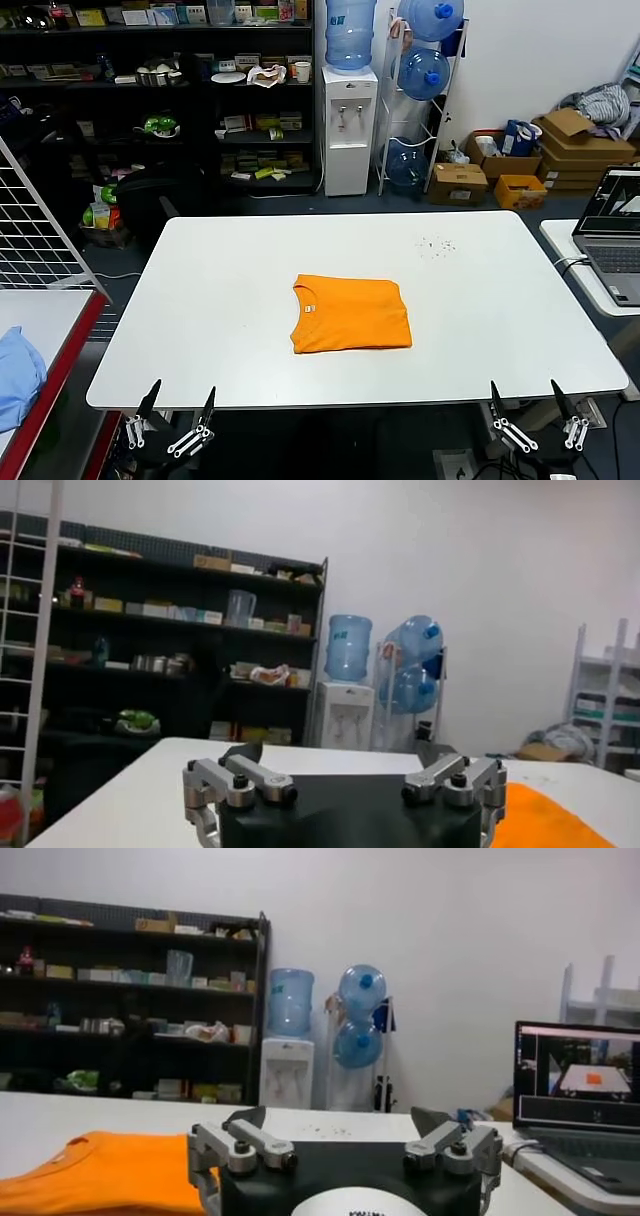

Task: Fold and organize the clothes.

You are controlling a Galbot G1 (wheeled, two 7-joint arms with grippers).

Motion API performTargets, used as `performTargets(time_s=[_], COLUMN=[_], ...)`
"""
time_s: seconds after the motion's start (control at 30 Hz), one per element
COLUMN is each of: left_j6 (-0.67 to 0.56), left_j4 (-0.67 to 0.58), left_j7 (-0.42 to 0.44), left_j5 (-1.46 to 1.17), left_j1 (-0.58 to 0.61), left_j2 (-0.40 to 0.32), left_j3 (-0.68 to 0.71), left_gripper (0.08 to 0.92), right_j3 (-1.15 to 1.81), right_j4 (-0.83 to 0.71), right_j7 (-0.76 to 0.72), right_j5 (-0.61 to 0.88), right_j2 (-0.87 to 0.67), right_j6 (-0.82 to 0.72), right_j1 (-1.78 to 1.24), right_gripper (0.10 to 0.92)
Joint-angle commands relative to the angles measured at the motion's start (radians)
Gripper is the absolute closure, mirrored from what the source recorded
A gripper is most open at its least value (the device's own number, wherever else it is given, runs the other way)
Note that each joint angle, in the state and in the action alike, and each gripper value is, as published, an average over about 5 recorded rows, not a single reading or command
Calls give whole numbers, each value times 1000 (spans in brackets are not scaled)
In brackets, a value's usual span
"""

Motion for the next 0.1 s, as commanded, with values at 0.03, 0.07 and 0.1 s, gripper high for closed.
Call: performTargets(time_s=[0.03,0.07,0.1], left_j6=[-19,-19,-19], left_j4=[-7,-7,-7], left_j7=[10,9,9], left_j5=[16,16,16], left_j1=[33,33,32], left_j2=[-21,-21,-20], left_j3=[-20,-20,-21], left_gripper=[79,79,79], right_j3=[6,6,6], right_j4=[1,2,3], right_j7=[-9,-9,-9], right_j5=[-22,-21,-21], right_j2=[45,46,45], right_j6=[43,43,42], right_j1=[-21,-22,-22], right_gripper=[104,104,104])
